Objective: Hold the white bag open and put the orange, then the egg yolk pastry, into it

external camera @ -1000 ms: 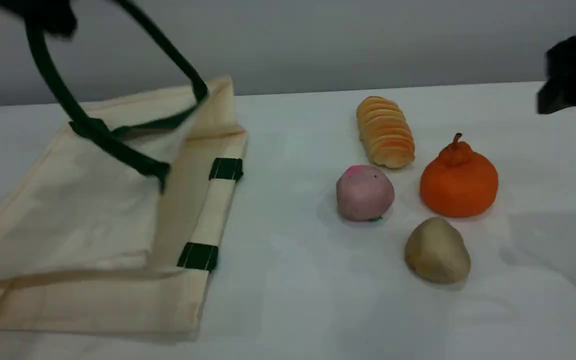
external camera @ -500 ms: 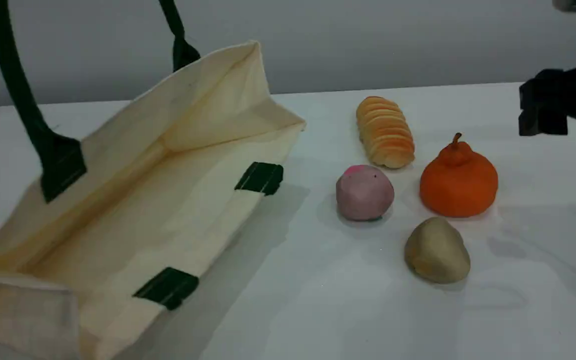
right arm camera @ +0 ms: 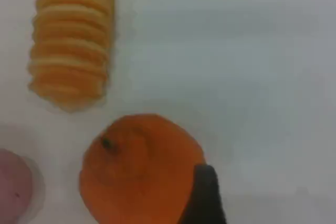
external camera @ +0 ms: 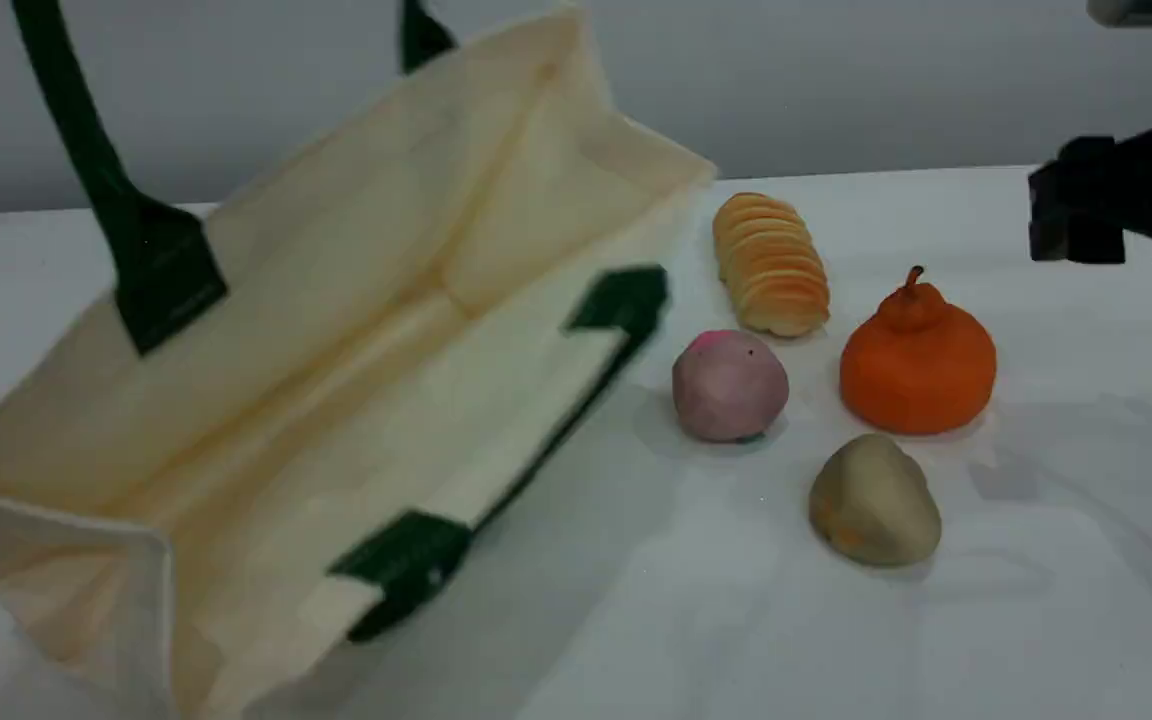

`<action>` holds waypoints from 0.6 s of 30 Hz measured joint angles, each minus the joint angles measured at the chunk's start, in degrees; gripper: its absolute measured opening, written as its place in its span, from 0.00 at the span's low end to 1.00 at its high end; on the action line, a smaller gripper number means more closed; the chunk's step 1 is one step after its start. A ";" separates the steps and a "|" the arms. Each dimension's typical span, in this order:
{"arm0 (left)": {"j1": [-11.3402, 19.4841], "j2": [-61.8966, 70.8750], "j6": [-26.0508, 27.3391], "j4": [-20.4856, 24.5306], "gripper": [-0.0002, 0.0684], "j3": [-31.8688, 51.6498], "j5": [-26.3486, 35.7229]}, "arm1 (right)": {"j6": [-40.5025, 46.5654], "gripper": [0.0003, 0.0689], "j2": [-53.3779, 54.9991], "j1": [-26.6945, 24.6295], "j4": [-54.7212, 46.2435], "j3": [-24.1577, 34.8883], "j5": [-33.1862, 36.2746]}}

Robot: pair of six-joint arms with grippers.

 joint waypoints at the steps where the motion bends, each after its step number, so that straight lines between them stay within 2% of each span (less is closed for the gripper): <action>1: 0.00 0.00 0.07 0.00 0.10 0.00 0.00 | 0.00 0.76 0.00 0.32 -0.79 -0.42 0.38; 6: 0.00 0.00 -0.17 2.18 0.10 0.00 -0.22 | 0.00 0.76 0.06 3.58 -4.30 -1.95 1.01; 12: 0.00 0.00 -0.17 1.03 0.10 0.00 0.11 | 0.00 0.76 3.31 6.79 -5.62 -4.97 0.78; 18: 0.00 0.00 1.08 -0.13 0.10 0.00 0.47 | 0.00 0.76 8.23 6.95 -6.75 -7.22 0.93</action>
